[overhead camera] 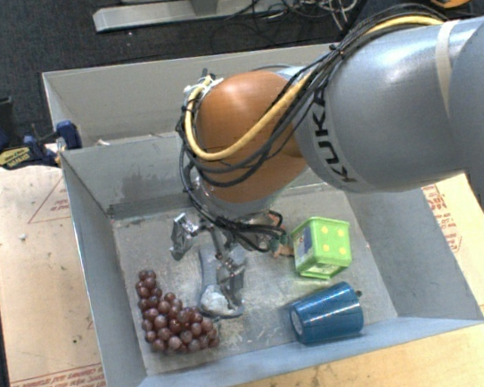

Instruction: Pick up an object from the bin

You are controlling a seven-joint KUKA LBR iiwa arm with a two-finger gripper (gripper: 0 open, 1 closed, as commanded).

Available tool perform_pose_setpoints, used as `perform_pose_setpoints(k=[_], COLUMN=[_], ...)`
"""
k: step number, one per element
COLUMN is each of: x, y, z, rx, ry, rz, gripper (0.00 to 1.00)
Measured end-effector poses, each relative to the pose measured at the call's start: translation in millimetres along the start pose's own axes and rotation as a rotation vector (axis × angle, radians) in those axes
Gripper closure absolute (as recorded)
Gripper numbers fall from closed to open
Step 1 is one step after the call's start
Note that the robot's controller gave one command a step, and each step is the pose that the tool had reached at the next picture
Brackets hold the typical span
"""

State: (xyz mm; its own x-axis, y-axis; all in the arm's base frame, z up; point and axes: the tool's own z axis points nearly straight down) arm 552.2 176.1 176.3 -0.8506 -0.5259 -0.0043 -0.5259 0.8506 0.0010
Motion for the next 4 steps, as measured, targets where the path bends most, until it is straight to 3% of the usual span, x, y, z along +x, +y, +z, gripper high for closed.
perform_pose_setpoints(k=[1,2,3,4], x=[6.7,39.4,40.8,40.7], y=[1,25,25,25], z=[17,103,104,105], rx=[0.002,0.003,0.001,0.0], ry=[-0.005,-0.001,0.002,0.002], rz=[-0.062,-0.511,-0.511,-0.511], gripper=[0.0,1.0,0.0,0.0])
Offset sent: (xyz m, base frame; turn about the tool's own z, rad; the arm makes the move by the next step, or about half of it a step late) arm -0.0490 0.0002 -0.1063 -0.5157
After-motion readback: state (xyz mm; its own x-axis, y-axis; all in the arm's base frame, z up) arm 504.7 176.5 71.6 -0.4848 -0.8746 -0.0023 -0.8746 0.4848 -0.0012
